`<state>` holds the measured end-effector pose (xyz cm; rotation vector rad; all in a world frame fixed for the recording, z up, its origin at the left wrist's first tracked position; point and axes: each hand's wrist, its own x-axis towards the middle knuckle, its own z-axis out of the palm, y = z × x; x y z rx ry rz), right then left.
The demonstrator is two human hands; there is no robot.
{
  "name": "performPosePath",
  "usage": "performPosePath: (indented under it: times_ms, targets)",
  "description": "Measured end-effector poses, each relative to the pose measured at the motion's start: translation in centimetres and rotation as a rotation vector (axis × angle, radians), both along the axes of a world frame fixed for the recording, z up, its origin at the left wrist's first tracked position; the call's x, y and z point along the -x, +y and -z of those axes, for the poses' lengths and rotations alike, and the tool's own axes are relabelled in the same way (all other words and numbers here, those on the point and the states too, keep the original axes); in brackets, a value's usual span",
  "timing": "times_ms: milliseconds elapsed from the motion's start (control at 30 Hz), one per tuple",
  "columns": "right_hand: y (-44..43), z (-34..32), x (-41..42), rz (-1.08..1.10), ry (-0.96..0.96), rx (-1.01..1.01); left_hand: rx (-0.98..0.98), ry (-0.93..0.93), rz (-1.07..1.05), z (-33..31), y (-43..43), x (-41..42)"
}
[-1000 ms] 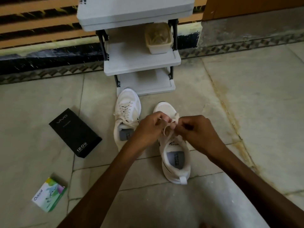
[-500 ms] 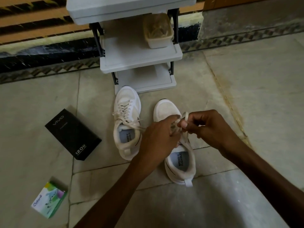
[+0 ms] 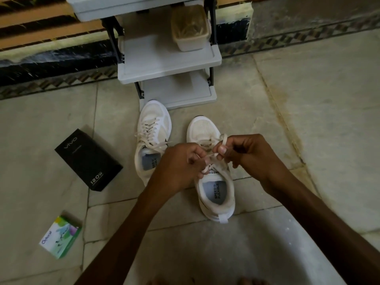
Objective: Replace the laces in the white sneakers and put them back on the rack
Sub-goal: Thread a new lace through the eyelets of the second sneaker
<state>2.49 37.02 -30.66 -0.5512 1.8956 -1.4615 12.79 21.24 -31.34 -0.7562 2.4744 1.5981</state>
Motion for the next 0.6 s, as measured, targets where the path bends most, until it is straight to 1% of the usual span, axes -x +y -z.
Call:
performPosePath:
  times_ms: [100, 133, 167, 233, 267, 300, 400, 433, 467, 500, 533, 600]
  targets:
    - [-0.1, -0.1, -0.2, -0.054, -0.010, 0.011, 0.413, 0.050, 0.056, 0.1, 0.7, 0.2]
    - [-0.1, -0.1, -0.2, -0.064, 0.001, 0.011, 0.500, 0.075, 0.090, 0.2, 1.1, 0.2]
    - [-0.1, -0.1, -0.3, -0.066, 0.011, 0.013, 0.541, 0.092, 0.109, 0.3, 1.4, 0.2]
    - [-0.1, 0.1, -0.1, -0.059, 0.011, 0.020, 0.552, 0.116, 0.101, 0.5, 1.8, 0.1]
    - [-0.1, 0.2, -0.1, -0.052, 0.018, 0.017, 0.514, 0.119, 0.070, 0.5, 1.9, -0.1]
    - [0.0, 0.4, 0.1, -0.046, 0.034, 0.009, 0.442, 0.117, 0.021, 0.5, 1.9, -0.3]
    - [0.1, 0.6, 0.3, -0.024, 0.075, -0.017, 0.127, 0.084, -0.083, -0.1, 1.8, -0.7]
    - [0.1, 0.6, 0.3, -0.023, 0.082, -0.018, 0.064, 0.081, -0.100, -0.2, 1.8, -0.8]
    - [0.1, 0.6, 0.3, -0.021, 0.086, -0.020, 0.047, 0.085, -0.111, -0.3, 1.8, -0.9]
    - [0.1, 0.7, 0.3, -0.021, 0.091, -0.026, 0.080, 0.097, -0.120, -0.2, 1.7, -1.0]
    - [0.2, 0.7, 0.2, -0.020, 0.102, -0.040, 0.154, 0.108, -0.117, -0.1, 1.7, -1.1]
    - [0.2, 1.0, 0.0, -0.029, 0.135, -0.062, 0.374, 0.126, -0.109, 0.0, 1.8, -1.4]
